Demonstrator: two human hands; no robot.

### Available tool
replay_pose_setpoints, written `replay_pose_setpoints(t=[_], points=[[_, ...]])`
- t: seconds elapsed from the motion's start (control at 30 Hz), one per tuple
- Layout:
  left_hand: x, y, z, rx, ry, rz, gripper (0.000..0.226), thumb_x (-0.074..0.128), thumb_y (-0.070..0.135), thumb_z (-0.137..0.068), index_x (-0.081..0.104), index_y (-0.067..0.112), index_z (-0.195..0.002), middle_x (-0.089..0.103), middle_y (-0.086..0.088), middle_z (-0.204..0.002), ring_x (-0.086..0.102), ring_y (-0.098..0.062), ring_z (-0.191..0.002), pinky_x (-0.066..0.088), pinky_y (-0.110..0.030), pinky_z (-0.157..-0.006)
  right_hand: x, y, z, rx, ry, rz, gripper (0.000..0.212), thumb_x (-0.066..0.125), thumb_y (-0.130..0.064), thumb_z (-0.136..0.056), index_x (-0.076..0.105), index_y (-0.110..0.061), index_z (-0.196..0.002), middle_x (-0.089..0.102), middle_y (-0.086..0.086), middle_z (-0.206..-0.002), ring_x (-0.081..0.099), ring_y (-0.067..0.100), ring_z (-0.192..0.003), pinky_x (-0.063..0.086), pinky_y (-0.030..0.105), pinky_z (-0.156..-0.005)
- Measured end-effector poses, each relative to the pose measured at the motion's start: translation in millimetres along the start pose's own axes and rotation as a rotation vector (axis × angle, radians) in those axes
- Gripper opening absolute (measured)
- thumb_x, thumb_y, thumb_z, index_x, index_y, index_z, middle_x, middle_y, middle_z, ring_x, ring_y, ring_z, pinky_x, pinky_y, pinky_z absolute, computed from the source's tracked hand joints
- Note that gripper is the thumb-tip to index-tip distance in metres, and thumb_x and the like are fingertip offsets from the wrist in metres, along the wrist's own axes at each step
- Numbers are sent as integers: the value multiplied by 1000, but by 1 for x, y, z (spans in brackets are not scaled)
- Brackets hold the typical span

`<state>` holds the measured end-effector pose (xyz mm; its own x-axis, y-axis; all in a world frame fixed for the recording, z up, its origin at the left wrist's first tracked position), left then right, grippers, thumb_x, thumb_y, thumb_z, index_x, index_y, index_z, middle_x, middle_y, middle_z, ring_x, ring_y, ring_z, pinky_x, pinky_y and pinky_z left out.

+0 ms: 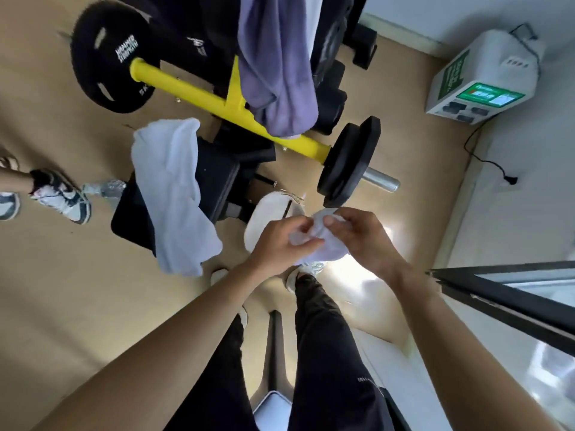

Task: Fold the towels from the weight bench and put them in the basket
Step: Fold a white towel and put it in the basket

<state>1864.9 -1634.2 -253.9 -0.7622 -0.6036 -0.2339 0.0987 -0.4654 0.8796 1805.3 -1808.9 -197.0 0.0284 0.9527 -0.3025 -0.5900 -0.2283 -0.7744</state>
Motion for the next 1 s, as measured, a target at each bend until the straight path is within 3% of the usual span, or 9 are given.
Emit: replay_pose_setpoints(t=[0.1,0.2,0.3,0.43,0.53,0.63,0.8,0.9,1.0], points=[[-14,-23,37,15,65,-54,20,61,34,-89,67,19,-99,69,1,-79,66,-25,-74,55,-48,-68,33,-3,14,14,-45,-4,28,70,-34,-93,67,-8,-82,53,1,-68,42,7,-58,34,14,-53],[-32,-48,66,44,112,-82,22,51,19,-94,68,10,-105,65,-4,-77,58,-25,-69,48,-32,-64,53,8,19,4,-176,143,11,77,-29,-85,70,-23,-79,61,-6,-71,50,7,-64,39,17,-59],[-48,-78,83,51,103,-79,20,49,5,-101,67,4,-111,68,-10,-89,59,-20,-78,41,-15,-67,68,41,9,-16,-186,336,16,78,-25,-83,67,-20,-73,59,-4,-68,48,9,-62,36,14,-55],[-48,-130,92,-5,86,-80,13,57,13,-101,69,13,-105,69,-3,-90,60,-15,-79,42,-18,-68,92,111,-15,16,-240,374,41,80,-36,-81,59,-3,-68,45,-4,-59,36,9,-55,29,17,-50],[-40,-176,87,-3,74,-149,7,65,21,-97,71,19,-102,71,11,-91,63,-3,-82,47,-20,-72,107,160,-38,-12,-290,375,39,81,-30,-82,55,-15,-58,41,-15,-51,36,4,-52,29,15,-51],[-32,-204,84,6,164,-131,7,63,22,-99,70,21,-100,70,9,-92,65,-8,-89,53,-29,-75,117,200,-56,-45,-323,432,26,82,-25,-82,65,-12,-67,47,-14,-56,41,3,-56,32,15,-56],[-21,-237,88,89,419,-140,9,56,25,-102,64,24,-101,66,16,-90,61,-7,-87,49,-27,-72,130,256,-60,-136,-237,501,17,80,-21,-83,67,-14,-75,53,-3,-64,42,9,-58,33,16,-54],[-10,-240,110,82,539,-88,10,55,18,-102,64,21,-100,67,13,-95,62,-9,-92,47,-21,-79,134,274,-40,-150,-116,515,20,78,-17,-84,63,-21,-72,55,-5,-65,45,9,-60,34,15,-53],[-10,-232,129,88,644,-92,9,54,18,-103,63,19,-102,67,6,-101,62,-13,-98,49,-24,-87,129,283,-20,-116,-41,504,14,74,-15,-87,65,-12,-77,57,-3,-68,47,14,-64,36,20,-55]])
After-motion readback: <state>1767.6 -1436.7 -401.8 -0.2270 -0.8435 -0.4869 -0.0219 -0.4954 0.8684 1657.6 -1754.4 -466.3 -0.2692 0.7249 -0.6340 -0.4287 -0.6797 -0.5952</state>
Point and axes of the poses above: each hand's wrist, its own z-axis away from the middle knuckle, its own x-axis out of the palm, y = z × x, the point moved 2 cm from there along -z, towards the middle knuckle
